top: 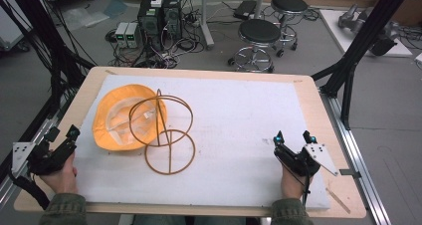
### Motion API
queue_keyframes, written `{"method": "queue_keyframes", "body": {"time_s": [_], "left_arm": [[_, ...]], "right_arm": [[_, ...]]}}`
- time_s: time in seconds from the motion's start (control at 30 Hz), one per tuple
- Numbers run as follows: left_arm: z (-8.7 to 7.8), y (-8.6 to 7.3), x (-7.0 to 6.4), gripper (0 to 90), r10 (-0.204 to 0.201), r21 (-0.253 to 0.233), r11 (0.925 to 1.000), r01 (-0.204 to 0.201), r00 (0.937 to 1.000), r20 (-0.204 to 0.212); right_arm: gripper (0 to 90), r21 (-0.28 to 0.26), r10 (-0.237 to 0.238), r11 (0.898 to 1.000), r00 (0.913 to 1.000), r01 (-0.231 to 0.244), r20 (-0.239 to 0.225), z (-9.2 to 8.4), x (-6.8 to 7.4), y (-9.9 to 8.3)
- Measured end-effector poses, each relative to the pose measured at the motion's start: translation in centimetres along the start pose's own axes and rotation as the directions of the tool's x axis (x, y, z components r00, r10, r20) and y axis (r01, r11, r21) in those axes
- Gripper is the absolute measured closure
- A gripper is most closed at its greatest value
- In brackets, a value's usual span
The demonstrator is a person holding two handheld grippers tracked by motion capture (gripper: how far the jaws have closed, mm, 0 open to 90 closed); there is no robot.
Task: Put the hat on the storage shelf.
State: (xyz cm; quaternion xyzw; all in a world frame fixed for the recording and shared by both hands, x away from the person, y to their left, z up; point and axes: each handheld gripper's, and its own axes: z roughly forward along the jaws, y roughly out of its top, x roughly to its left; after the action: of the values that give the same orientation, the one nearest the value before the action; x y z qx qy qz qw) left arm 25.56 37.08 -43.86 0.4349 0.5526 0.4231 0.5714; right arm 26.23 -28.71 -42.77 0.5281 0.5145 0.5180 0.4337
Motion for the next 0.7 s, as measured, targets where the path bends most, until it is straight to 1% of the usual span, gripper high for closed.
{"method": "queue_keyframes", "body": {"time_s": [0.33,0.4,0.5,0.7], "left_arm": [[-0.04,-0.04,-0.18,30.6,0.003,0.001,1.0,-0.003,1.0,0.004],[-0.05,-0.05,-0.18,30.6,0.004,0.001,1.0,-0.004,1.0,0.003],[-0.04,-0.07,-0.06,30.6,0.006,-0.001,1.0,-0.006,1.0,-0.002],[-0.07,-0.03,0.12,30.6,-0.001,-0.002,1.0,0.001,1.0,-0.002]], "right_arm": [[10.9,0.001,0.0,1.0,1.0,0.0,0.002,-0.01,-0.1,0.03],[10.8,-0.002,-0.003,1.0,0.9999,0.003,0.013,-0.05,-0.15,0.04],[10.9,0.002,0.005,1.0,0.9999,-0.005,0.015,0.02,-0.19,0.01],[10.8,0.008,0.004,1.0,1.0,-0.004,0.006,0.03,-0.13,0.0]]}}
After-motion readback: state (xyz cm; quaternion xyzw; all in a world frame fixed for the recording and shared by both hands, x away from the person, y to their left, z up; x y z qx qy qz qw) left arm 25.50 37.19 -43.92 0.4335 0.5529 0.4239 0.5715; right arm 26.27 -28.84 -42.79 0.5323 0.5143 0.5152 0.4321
